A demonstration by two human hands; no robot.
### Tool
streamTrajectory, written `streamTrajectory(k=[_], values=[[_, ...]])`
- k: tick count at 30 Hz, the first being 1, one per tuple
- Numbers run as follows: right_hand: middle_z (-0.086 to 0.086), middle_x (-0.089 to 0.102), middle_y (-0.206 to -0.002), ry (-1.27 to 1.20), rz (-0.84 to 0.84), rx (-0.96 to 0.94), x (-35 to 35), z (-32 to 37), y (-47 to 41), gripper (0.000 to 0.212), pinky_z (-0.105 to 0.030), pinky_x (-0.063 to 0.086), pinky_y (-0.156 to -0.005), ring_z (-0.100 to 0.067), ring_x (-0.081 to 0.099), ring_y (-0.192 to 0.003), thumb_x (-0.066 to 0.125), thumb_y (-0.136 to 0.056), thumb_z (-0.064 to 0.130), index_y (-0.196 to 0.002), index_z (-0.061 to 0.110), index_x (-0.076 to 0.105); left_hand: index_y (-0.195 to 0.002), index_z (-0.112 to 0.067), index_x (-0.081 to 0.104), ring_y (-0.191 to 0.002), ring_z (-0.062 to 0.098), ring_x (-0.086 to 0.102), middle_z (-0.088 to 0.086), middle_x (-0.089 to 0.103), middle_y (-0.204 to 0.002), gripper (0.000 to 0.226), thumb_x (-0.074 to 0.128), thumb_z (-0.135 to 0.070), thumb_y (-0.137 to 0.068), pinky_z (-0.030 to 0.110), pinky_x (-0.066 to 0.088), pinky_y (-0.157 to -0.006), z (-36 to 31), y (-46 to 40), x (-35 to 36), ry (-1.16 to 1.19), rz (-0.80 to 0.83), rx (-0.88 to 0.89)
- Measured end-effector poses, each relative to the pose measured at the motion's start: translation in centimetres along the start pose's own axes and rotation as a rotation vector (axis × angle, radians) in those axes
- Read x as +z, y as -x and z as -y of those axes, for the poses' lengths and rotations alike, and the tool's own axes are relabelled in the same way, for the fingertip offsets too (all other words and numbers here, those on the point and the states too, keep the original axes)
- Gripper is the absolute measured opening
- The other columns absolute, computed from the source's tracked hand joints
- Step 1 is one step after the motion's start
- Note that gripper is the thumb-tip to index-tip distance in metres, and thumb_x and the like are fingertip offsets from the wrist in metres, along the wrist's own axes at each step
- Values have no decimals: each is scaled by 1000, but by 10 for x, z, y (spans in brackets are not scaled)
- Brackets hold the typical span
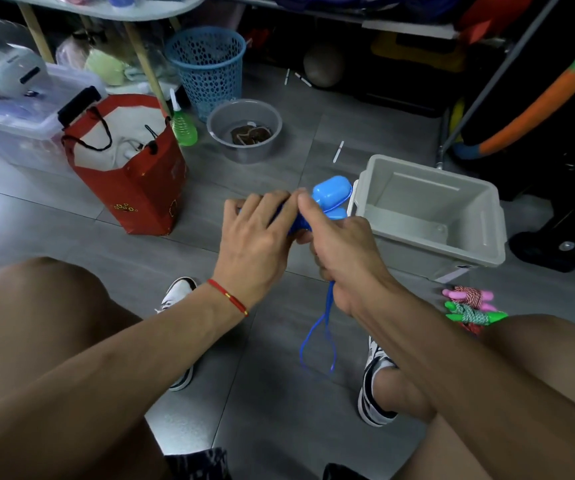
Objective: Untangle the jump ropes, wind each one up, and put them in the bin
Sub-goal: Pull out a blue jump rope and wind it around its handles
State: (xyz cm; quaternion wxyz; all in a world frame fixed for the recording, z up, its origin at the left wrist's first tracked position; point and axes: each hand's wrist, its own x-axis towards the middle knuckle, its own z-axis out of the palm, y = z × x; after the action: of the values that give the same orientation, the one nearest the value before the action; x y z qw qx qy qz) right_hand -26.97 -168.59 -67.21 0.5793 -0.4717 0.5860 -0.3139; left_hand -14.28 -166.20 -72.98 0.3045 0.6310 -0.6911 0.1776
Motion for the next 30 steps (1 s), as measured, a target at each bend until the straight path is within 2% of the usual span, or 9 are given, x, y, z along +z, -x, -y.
streamTrajectory(k=[3, 5, 9, 14, 16, 19, 22, 26, 30], values=[[9, 33, -43, -41, -112, -34, -6, -2, -6, 53, -23, 24, -41, -6, 27, -35, 69, -88, 56, -63, 10, 60, -135, -7, 59, -92, 28, 58, 10, 62, -120, 51, 68, -16, -86, 38, 37, -74, -7, 5, 2, 113, 13, 31], [4, 30, -47, 17, -113, -100, -14, -1, -14, 59, -26, 22, -43, -10, 23, -39, 69, -88, 55, -51, 19, 42, -143, -10, 52, -104, 25, 57, 8, 57, -128, 64, 70, -29, -84, 39, 44, -84, -11, 6, -6, 323, 133, -40], [5, 28, -49, 254, 132, -287, -32, -1, -22, 61, -29, 20, -49, -12, 20, -46, 63, -95, 50, -50, 21, 35, -133, -21, 59, -99, 10, 65, -6, 66, -116, 57, 64, -51, -85, 31, 53, -90, -5, -9, -24, 942, 299, -594], [12, 37, -47, 365, 430, -414, -41, -6, -19, 46, -26, 33, -53, -6, 30, -48, 53, -103, 37, -60, 21, 56, -135, 0, 55, -108, 42, 64, 26, 64, -123, 46, 45, -31, -102, 56, 53, -93, 15, -21, -38, 1686, 924, -946], [7, 45, -50, 454, 422, -412, -45, -11, -19, 48, -22, 35, -55, -7, 36, -49, 50, -103, 41, -62, 20, 59, -137, 0, 52, -99, 36, 69, 26, 65, -119, 46, 43, -28, -101, 49, 59, -82, 9, -21, -39, 1679, 981, -938], [10, 58, -49, 539, 327, -378, -51, -21, -17, 49, -11, 36, -53, -1, 45, -45, 50, -103, 46, -65, 20, 68, -130, 2, 56, -80, 23, 66, 16, 67, -102, 41, 50, -26, -100, 42, 58, -71, 0, -20, -31, 1558, 889, -977], [12, 66, -55, 668, 213, -305, -61, -31, -18, 42, -11, 36, -51, 3, 53, -48, 58, -98, 47, -74, 16, 72, -121, 7, 59, -76, 26, 61, 15, 65, -91, 34, 55, -21, -101, 36, 52, -63, -10, -18, -17, 1351, 799, -968], [5, 74, -67, 686, 192, -179, -75, -45, -12, 23, -11, 36, -51, 5, 55, -51, 57, -98, 27, -82, 17, 71, -110, 5, 66, -65, 24, 61, 16, 64, -79, 27, 63, -18, -98, 31, 49, -55, -32, -16, 0, 1128, 717, -982], [6, 66, -74, 734, 190, -112, -78, -56, 7, 34, -22, 40, -62, -7, 58, -67, 44, -100, 23, -75, 22, 67, -98, -8, 69, -69, 21, 62, 16, 71, -82, 23, 73, -28, -87, 44, 55, -66, -42, -7, 20, 882, 664, -843]])
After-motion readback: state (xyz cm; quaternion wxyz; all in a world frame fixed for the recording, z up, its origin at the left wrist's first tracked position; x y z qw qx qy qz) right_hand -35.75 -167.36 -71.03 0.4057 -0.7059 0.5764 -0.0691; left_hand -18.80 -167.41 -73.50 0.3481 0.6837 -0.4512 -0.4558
